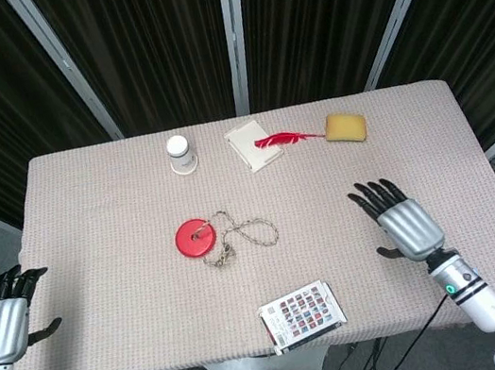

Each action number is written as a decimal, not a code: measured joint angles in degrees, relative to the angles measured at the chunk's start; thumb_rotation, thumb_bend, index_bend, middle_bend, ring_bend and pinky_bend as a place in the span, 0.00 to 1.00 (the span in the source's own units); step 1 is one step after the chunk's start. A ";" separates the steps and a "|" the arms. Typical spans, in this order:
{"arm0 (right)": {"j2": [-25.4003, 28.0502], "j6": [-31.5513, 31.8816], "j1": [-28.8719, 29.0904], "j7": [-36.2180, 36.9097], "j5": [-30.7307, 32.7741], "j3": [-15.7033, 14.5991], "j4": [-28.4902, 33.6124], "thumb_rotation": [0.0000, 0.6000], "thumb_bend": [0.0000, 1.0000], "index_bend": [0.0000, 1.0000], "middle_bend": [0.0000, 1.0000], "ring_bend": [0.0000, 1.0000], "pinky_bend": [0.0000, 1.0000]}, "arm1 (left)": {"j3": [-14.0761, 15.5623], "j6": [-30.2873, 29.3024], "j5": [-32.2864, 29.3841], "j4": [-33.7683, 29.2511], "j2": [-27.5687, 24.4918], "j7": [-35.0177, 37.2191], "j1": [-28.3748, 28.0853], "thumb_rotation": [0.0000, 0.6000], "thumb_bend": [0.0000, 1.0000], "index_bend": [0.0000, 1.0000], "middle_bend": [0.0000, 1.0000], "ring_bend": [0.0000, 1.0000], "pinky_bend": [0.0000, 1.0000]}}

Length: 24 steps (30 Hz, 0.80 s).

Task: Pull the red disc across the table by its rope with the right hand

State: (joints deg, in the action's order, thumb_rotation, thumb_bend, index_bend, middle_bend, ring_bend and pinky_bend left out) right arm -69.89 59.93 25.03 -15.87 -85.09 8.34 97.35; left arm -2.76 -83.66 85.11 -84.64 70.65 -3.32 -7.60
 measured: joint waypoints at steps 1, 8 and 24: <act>-0.89 -1.63 1.42 -1.25 0.77 0.36 0.02 1.00 0.02 0.00 0.03 0.00 0.00 | -0.02 -0.05 -0.05 0.13 0.00 0.20 0.05 1.00 0.00 0.20 0.22 0.10 0.15; -10.39 -11.14 11.73 -9.78 8.59 3.04 -2.82 1.00 0.05 0.00 0.10 0.00 0.00 | 0.10 -0.19 -0.46 1.19 -0.22 1.66 0.58 1.00 0.00 0.20 0.22 0.10 0.15; -23.66 -19.20 24.99 -14.97 24.88 4.94 -12.93 1.00 0.13 0.00 0.27 0.00 0.00 | 0.09 -0.49 -1.01 3.58 -0.20 5.10 1.44 1.00 0.00 0.20 0.22 0.10 0.15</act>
State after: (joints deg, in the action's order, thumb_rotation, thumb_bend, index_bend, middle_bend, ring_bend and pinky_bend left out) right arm -93.56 40.72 50.02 -30.85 -60.21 13.27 84.42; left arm -2.67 -84.15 84.10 -81.06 70.45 1.78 -6.16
